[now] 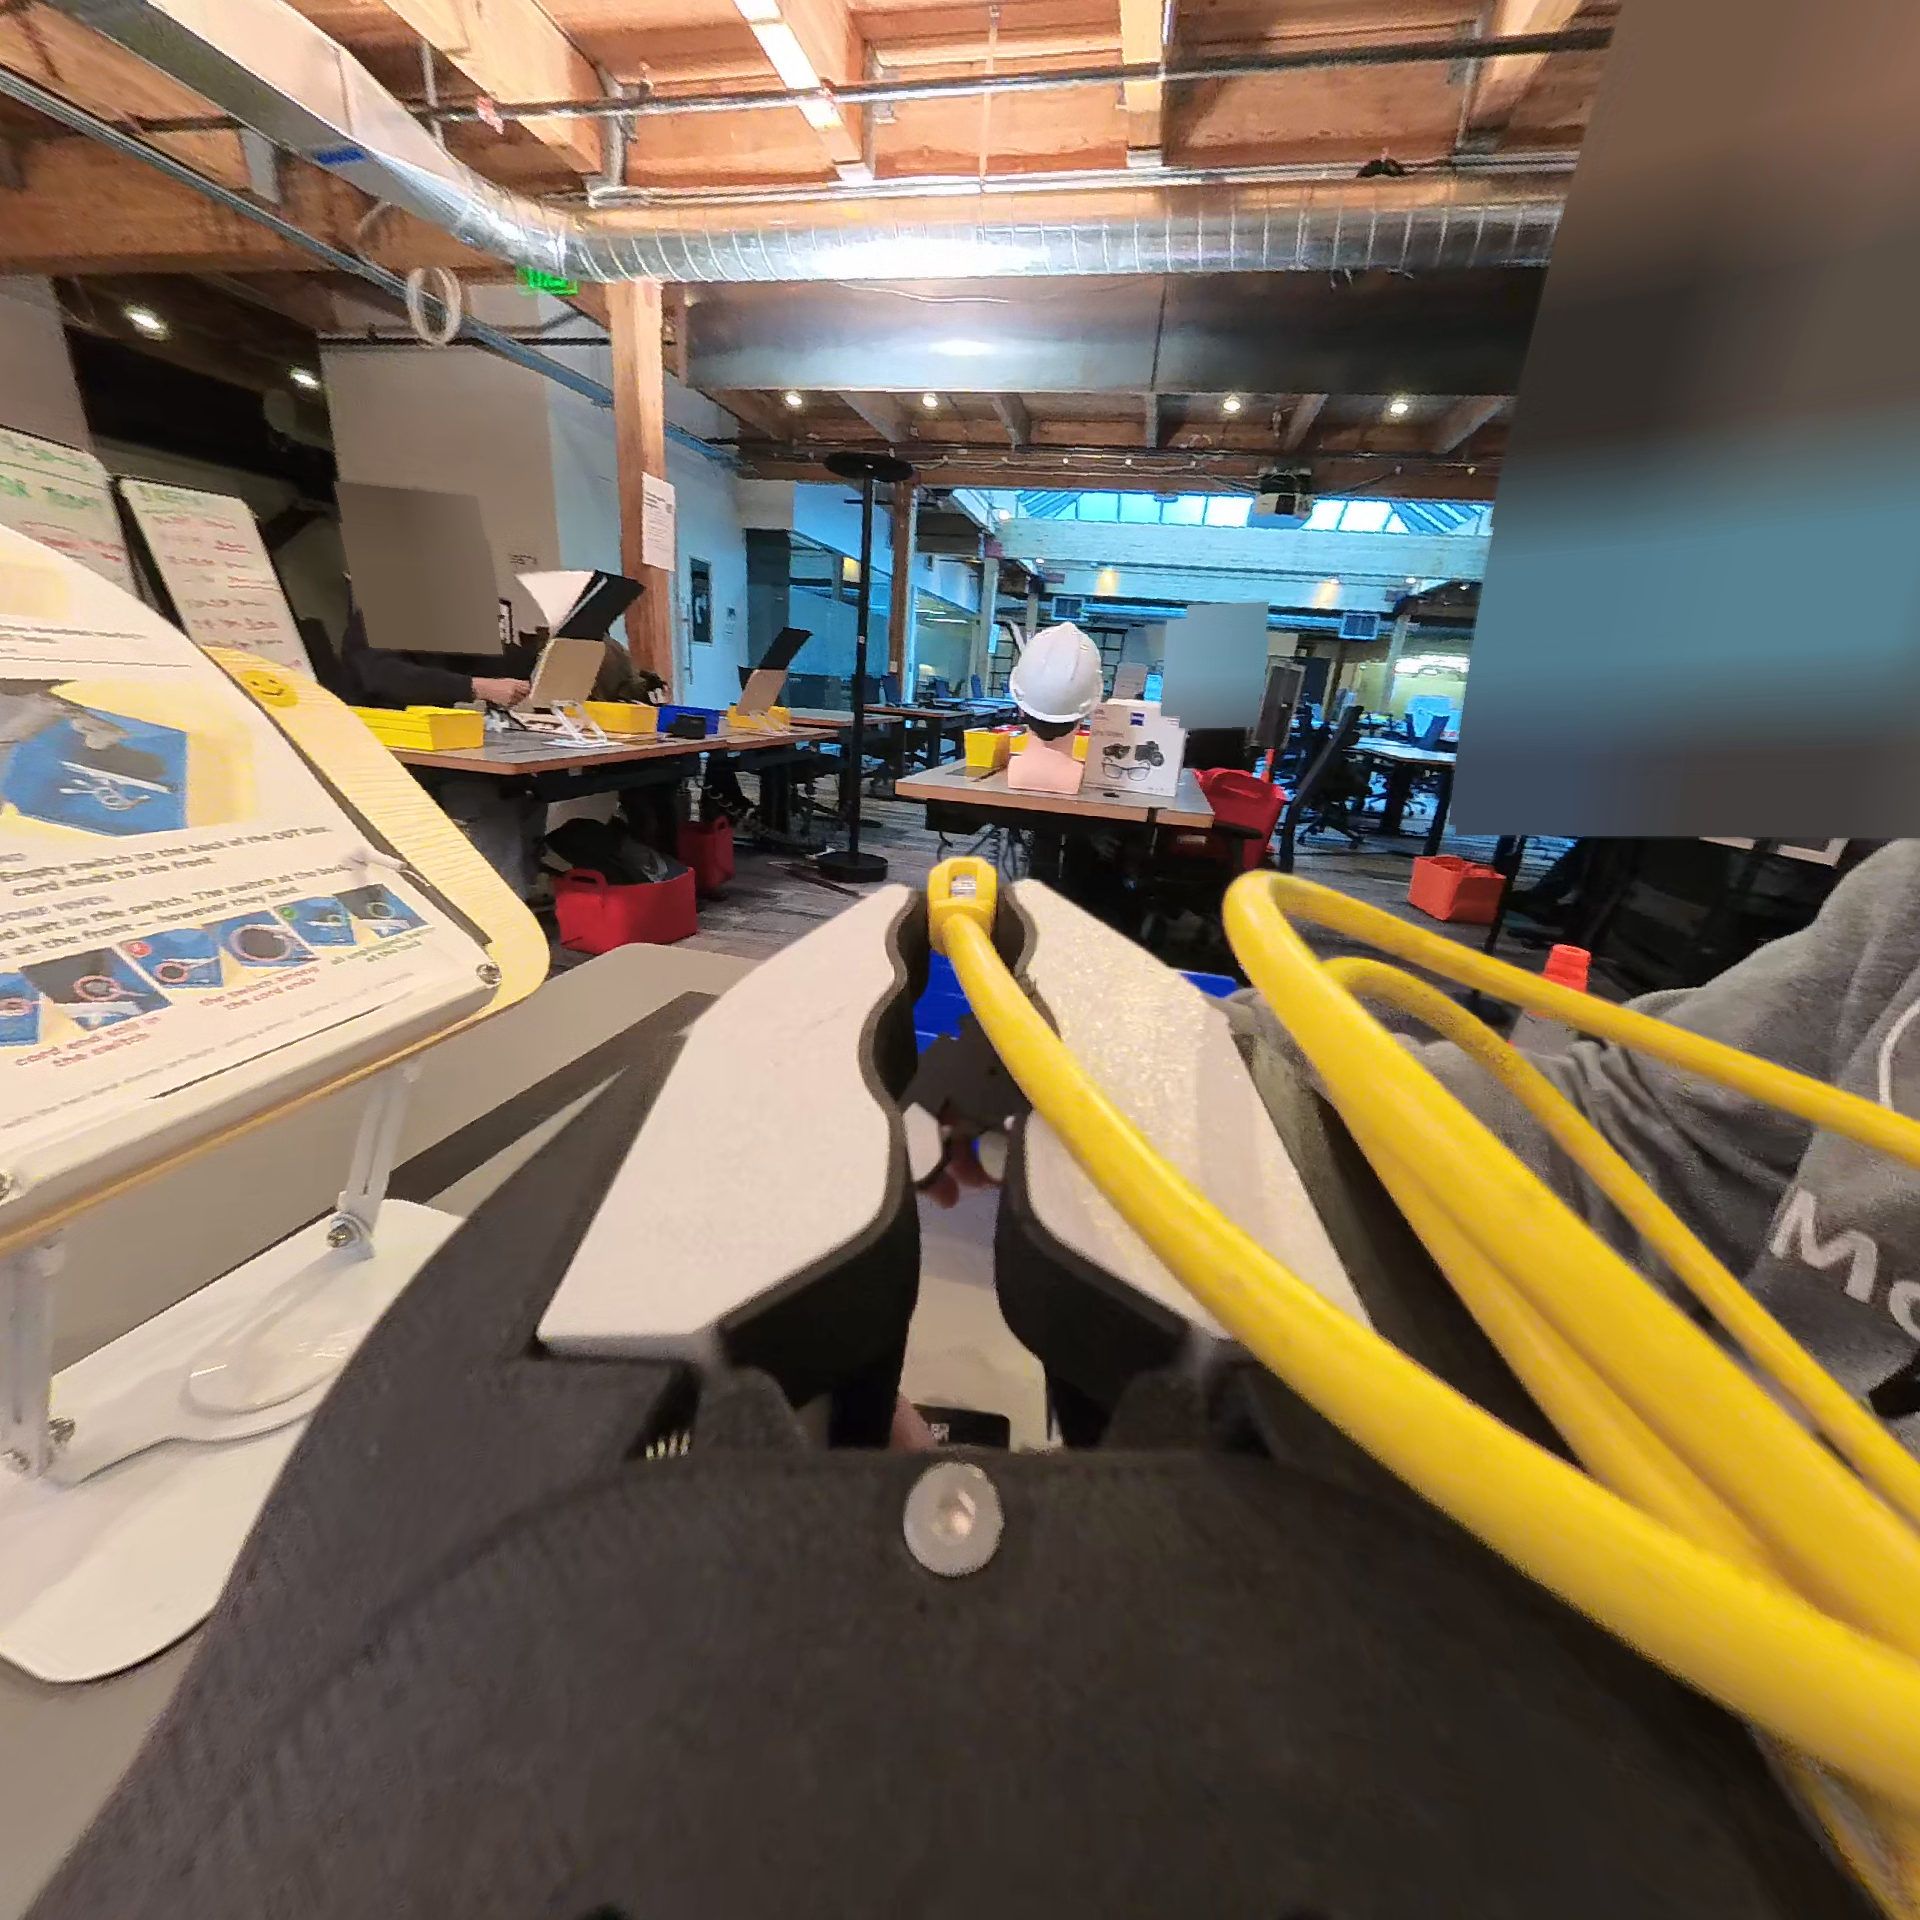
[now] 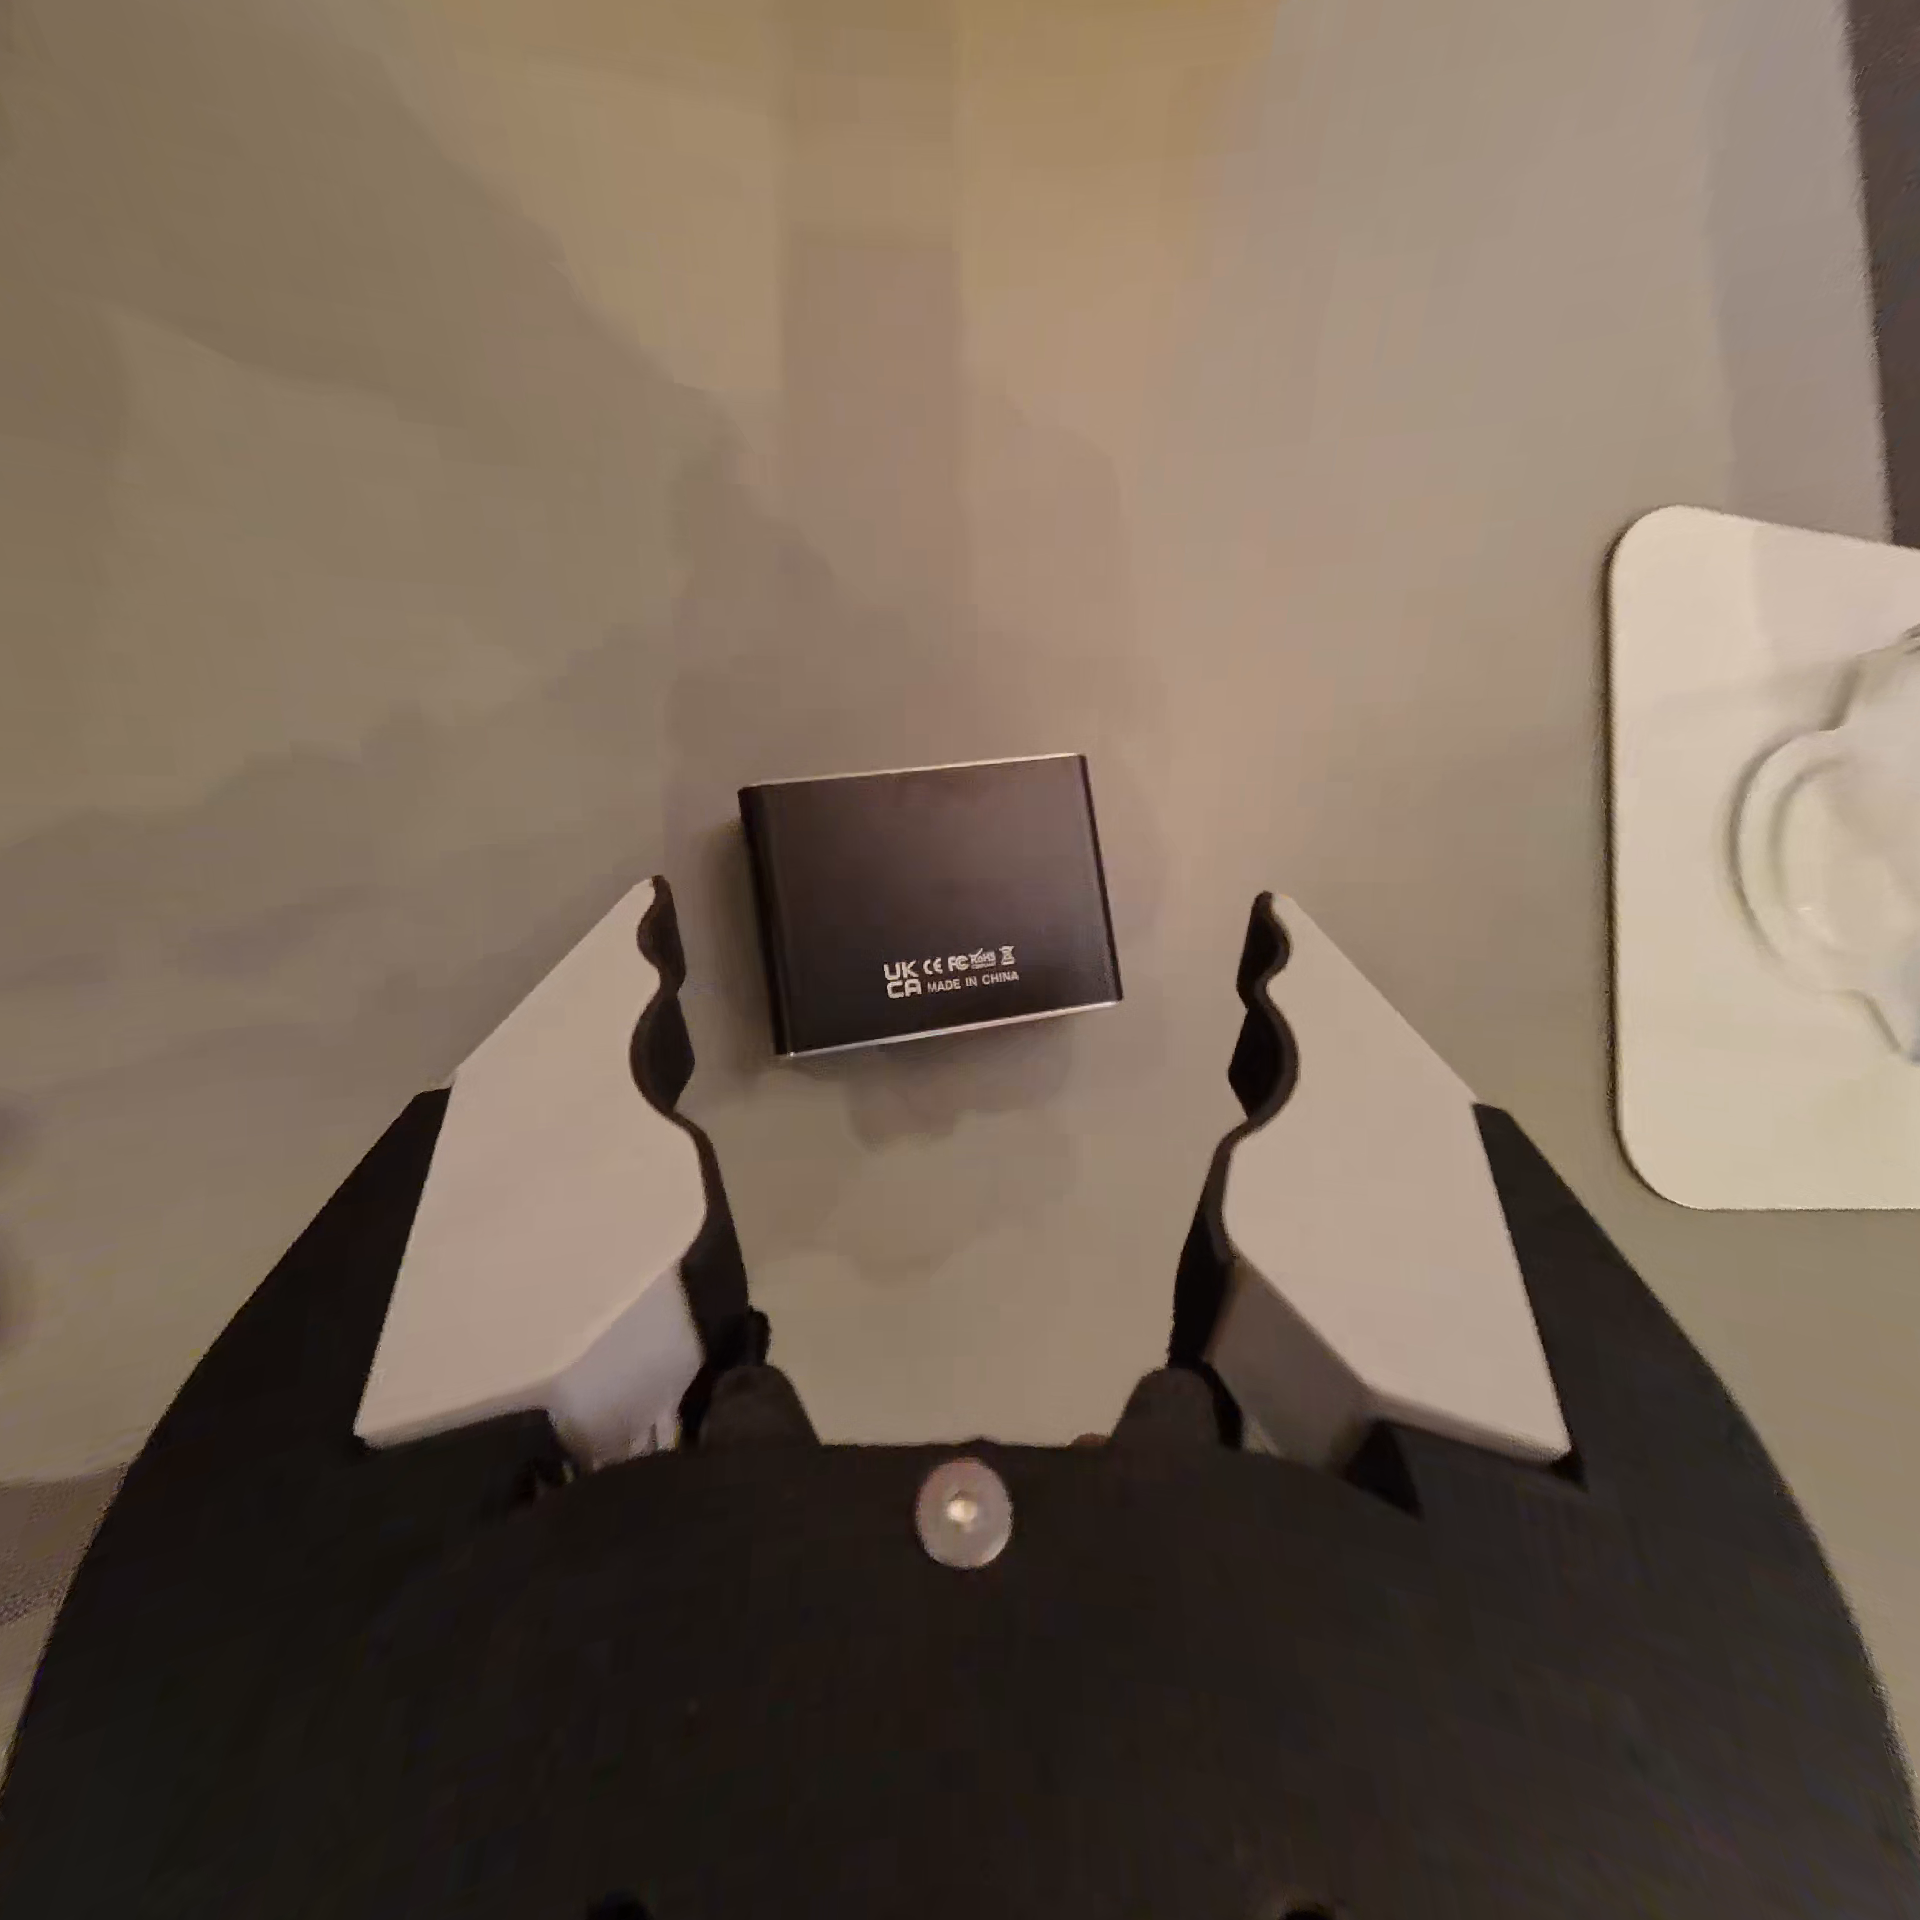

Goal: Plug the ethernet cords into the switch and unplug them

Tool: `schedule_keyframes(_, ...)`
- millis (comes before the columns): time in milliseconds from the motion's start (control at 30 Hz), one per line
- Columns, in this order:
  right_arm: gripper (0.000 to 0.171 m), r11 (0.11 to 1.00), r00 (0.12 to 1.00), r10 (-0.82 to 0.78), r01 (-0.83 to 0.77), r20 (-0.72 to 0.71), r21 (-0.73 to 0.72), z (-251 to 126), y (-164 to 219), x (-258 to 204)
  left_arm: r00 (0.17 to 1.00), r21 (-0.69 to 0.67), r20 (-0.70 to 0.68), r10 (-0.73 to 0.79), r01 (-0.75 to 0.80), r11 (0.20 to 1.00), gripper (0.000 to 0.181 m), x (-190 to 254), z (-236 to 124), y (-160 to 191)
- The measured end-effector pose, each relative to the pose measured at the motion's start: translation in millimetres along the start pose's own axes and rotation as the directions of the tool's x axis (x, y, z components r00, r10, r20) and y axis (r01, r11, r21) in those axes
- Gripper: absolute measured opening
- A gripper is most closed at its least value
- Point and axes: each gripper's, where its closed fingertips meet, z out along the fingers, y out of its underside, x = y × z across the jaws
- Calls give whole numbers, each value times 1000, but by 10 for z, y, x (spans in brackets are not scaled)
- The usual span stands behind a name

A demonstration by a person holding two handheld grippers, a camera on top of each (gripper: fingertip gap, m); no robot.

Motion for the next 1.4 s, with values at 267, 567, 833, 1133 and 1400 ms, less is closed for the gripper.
schedule_keyframes(267,108,999,997,29,-26,76,-43,402,364,-65,998,-25,-51,-33,32,999,12,15,-6,83)
schedule_keyframes(567,99,986,991,83,-97,104,136,513,263,-27,998,-38,-48,-36,34,999,12,1,7,129)
schedule_keyframes(833,98,972,986,108,-131,128,195,480,249,-22,998,-39,-45,-39,37,999,12,-29,-16,139)
schedule_keyframes(1133,98,954,963,152,-202,222,220,407,227,-111,998,-52,-41,-51,49,997,12,-52,-11,204)
schedule_keyframes(1400,98,960,959,177,-218,222,179,368,274,-91,997,-67,-39,-60,57,996,12,-66,3,274)
